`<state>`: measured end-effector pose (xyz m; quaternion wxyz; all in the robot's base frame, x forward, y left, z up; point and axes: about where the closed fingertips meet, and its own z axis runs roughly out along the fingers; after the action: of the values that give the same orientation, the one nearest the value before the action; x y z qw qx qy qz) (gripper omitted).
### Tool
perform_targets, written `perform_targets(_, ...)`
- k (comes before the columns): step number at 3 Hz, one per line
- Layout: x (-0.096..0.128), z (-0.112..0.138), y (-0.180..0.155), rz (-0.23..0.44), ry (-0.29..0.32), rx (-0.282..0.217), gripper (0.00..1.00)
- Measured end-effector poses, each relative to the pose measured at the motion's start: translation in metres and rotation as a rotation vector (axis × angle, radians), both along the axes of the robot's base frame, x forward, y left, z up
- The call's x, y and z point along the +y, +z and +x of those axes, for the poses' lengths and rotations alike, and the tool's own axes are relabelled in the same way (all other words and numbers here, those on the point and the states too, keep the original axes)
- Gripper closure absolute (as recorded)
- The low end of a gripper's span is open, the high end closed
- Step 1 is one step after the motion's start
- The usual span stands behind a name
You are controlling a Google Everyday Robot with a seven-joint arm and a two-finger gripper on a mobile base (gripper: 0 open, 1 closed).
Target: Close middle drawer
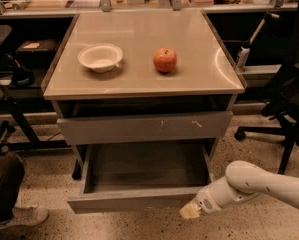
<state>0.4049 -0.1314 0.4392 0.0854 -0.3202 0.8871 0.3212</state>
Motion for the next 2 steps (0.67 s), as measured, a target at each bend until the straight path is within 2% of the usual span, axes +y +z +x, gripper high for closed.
perform_targets(1,0.009,0.021,0.01,0.054,0.036,-0.044,1.0)
perform_targets(2,0.016,0.045,0.017,0.085,0.062,-0.078,1.0)
